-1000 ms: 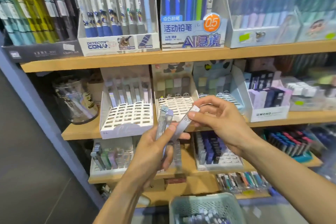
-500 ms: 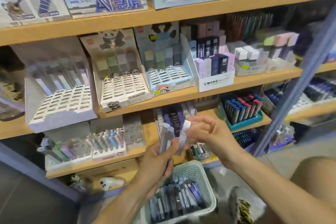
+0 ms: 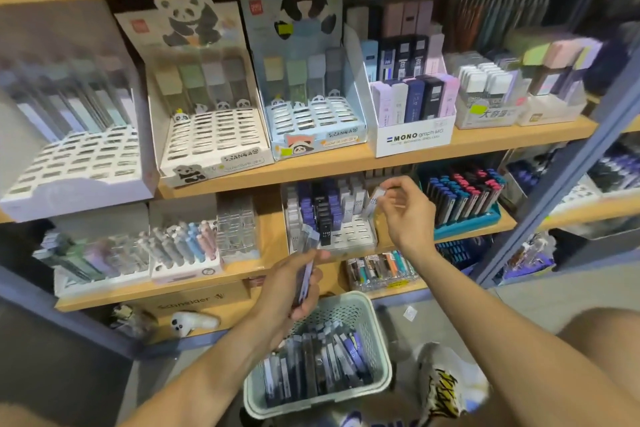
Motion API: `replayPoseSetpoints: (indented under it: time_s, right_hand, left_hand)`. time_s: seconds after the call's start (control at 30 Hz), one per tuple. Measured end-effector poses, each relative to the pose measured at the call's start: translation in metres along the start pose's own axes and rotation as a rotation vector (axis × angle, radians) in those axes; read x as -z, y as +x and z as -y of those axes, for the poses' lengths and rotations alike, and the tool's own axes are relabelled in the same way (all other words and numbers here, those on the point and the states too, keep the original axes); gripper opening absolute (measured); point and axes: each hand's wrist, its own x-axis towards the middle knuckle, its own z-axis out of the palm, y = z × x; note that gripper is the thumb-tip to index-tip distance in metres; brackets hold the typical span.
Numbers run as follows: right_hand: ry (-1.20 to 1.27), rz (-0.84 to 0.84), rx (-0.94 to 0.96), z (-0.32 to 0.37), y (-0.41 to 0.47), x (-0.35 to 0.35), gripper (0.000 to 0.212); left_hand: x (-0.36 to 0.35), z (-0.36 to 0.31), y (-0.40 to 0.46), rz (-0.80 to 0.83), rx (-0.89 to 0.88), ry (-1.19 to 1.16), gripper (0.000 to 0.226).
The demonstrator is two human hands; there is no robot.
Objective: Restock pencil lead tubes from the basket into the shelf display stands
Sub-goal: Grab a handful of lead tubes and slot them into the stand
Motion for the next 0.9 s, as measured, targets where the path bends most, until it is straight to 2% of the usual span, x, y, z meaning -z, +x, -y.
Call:
replayPoseSetpoints:
  time_s: [0.17,0.47,0.67,0.77,0.83,0.9]
  right_hand:
    - [-0.135,0.1,0.12,-0.009,0.009,-0.006,0.019]
    - [-0.206,0.203,0.165,-0.012,0.011,-0.019,0.019]
    - [-0.348,0.127,0.21,-0.019,0.013,-0.024,0.019]
    - [-0.407,0.11,0.204,-0.011,0.009,-0.019,0.027]
    - [-0.395,0.048,0.161,0.004,-0.001,-0.013,0.031]
    - [-0.267,0.02,0.033,0.033,-0.021,-0.006,0.021]
  left_hand:
    - [-0.002,-0.002,0.004,0.016,0.026,-0.106,0.041]
    - [-0.001,-0.007,0.003,0.03,0.002,-0.107,0.038]
    - [-0.005,-0.016,-0.005,0.072,-0.046,-0.134,0.035]
    - [-0.003,-0.018,-0.007,0.091,-0.076,-0.1,0.036]
    - [-0.002,-0.02,-0.012,0.1,-0.096,-0.073,0.036]
    - [-0.002,-0.023,-0.016,0.099,-0.122,-0.029,0.036]
